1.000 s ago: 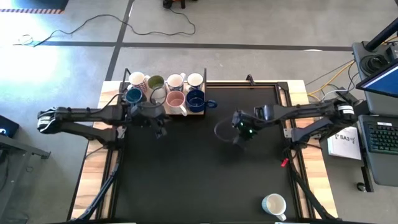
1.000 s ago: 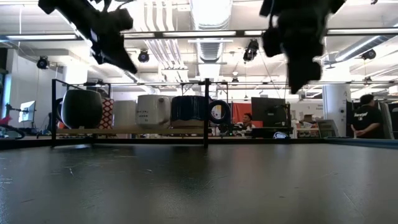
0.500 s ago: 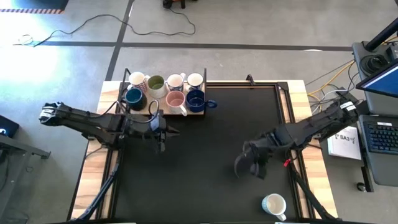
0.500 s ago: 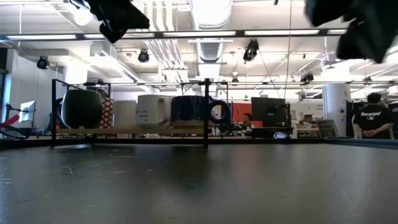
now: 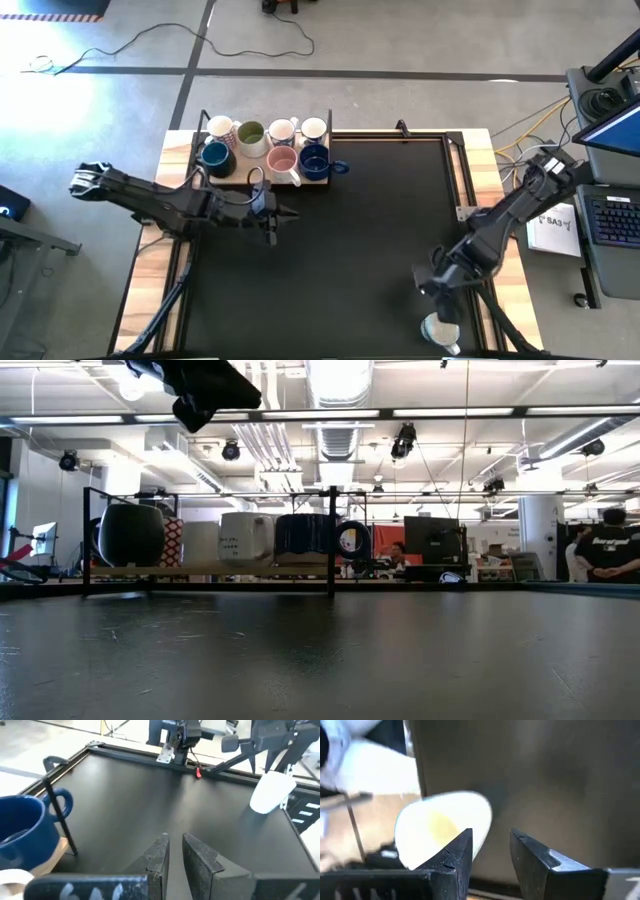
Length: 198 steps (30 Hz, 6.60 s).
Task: Place coffee mugs
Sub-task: Put the gray patterned mug on the shelf
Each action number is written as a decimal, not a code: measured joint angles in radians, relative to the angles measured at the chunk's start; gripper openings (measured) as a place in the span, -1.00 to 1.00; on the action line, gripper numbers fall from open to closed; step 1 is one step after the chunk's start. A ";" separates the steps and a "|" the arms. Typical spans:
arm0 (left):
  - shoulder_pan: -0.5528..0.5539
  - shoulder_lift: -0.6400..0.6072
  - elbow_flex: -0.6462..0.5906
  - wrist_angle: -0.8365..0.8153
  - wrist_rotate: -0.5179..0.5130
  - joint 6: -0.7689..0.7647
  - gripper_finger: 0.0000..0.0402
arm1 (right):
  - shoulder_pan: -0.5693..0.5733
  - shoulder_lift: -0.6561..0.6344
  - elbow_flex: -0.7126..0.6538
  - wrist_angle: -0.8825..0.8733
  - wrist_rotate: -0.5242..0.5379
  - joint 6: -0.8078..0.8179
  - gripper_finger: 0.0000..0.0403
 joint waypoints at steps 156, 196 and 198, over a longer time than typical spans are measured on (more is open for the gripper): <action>-0.066 0.016 0.000 -0.240 -0.017 -0.126 -0.82 | -0.954 0.871 0.949 -0.224 0.228 -0.834 -0.41; -0.068 0.016 0.000 -0.217 -0.034 -0.133 -0.82 | -0.941 0.673 0.941 -0.172 0.170 -1.100 -0.54; -0.068 0.016 0.000 -0.217 -0.034 -0.133 -0.82 | -0.941 0.679 0.929 -0.160 0.173 -1.111 -0.59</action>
